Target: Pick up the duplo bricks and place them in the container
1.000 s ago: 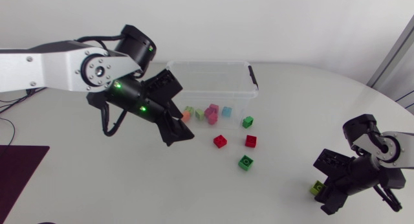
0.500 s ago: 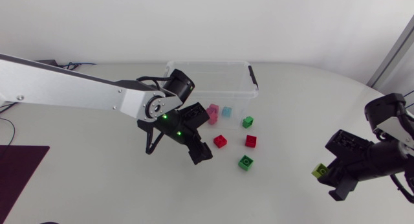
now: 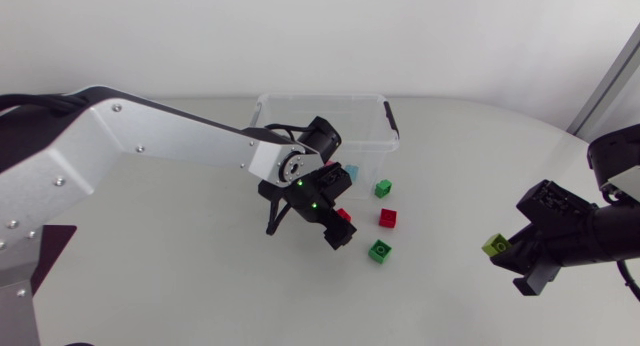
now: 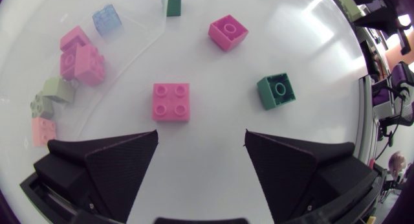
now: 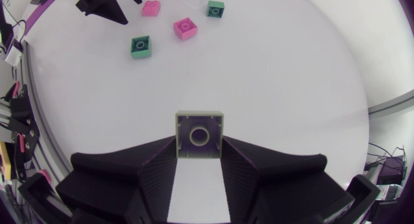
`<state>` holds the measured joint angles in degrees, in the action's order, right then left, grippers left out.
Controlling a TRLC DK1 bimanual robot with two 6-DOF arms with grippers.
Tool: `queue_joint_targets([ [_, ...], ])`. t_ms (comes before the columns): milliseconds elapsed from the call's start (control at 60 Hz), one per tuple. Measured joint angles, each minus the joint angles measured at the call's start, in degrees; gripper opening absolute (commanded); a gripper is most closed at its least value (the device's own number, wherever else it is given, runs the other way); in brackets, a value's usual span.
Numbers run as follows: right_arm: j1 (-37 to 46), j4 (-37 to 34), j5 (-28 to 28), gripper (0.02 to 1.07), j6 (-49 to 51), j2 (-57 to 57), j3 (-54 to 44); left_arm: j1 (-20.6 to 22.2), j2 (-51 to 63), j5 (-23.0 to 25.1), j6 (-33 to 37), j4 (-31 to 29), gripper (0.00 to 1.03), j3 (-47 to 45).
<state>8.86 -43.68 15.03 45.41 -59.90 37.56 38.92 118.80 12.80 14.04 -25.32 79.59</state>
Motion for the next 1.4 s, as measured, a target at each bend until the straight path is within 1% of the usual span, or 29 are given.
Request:
queue_joint_targets([
  [100, 0.50, -1.42, 0.26, 0.30, 0.00, 1.01, 0.20, 0.00, 1.49, -1.36, -0.68, -2.21, 0.95, 3.37],
  [300, 0.63, -2.95, 1.51, 0.30, 0.00, 2.75, 1.79, -0.24, 3.87, -1.38, -1.03, -5.66, 0.94, 7.93],
  [350, 0.63, -3.32, 1.53, 0.30, 0.00, 2.97, 2.25, -0.26, 4.31, -1.60, -1.03, -6.73, 0.89, 8.76],
  [383, 0.63, -3.82, 1.66, 0.30, 0.02, 3.13, 2.58, -0.26, 4.76, -2.29, -1.20, -7.91, 0.84, 9.64],
  [417, 0.63, -4.22, 1.70, 0.30, 0.02, 3.37, 2.75, -0.26, 5.35, -2.84, -1.49, -9.31, 0.82, 10.88],
  [433, 0.63, -4.37, 1.70, 0.30, 0.02, 3.48, 2.86, -0.26, 5.57, -2.86, -1.51, -9.62, 0.77, 11.32],
  [467, 0.63, -4.59, 1.90, 0.30, 0.02, 3.74, 3.02, -0.26, 6.34, -3.06, -1.66, -10.91, 0.75, 12.83],
  [483, 0.63, -4.66, 1.92, 0.30, 0.02, 3.85, 3.08, -0.26, 6.64, -3.06, -1.66, -11.32, 0.71, 13.33],
  [517, 0.63, -4.87, 2.21, 0.30, 0.02, 4.13, 3.23, -0.26, 7.67, -3.08, -1.68, -12.85, 0.68, 15.08],
  [550, 0.63, -5.03, 2.38, 0.30, 0.04, 4.42, 3.26, -0.26, 8.11, -3.08, -1.68, -13.33, 0.62, 15.78],
  [633, 0.87, -5.46, 2.78, 0.30, 0.17, 4.72, 3.26, -0.24, 9.97, -3.28, -1.68, -15.39, 0.56, 18.49],
  [717, 1.90, -5.73, 3.21, 0.30, 0.94, 4.76, 3.26, -0.22, 11.13, -3.28, -1.68, -16.92, 0.53, 20.76],
  [783, 2.69, -6.03, 3.45, 0.30, 1.36, 4.83, 3.26, -0.20, 11.91, -3.28, -1.68, -17.79, 0.49, 22.23],
  [1017, 2.89, -7.17, 4.46, 0.30, 1.75, 5.66, 3.34, 0.07, 13.03, -3.30, -2.05, -20.33, 0.46, 24.63],
  [1150, 2.89, -8.41, 4.96, 0.30, 1.77, 6.03, 4.94, 0.68, 13.16, -3.30, -2.08, -21.51, 0.34, 24.94],
  [1217, 2.89, -8.83, 5.44, 0.30, 1.75, 6.45, 6.16, 1.31, 13.16, -3.45, -2.08, -21.57, 0.32, 24.94],
  [1317, 2.01, -8.96, 6.05, 0.30, 1.05, 6.71, 8.48, 3.28, 12.92, -4.15, -2.10, -21.29, 0.32, 24.48],
  [1400, 0.39, -8.98, 6.19, 0.30, 0.09, 6.82, 9.51, 4.33, 11.41, -4.33, -2.12, -20.20, 0.32, 21.81],
])
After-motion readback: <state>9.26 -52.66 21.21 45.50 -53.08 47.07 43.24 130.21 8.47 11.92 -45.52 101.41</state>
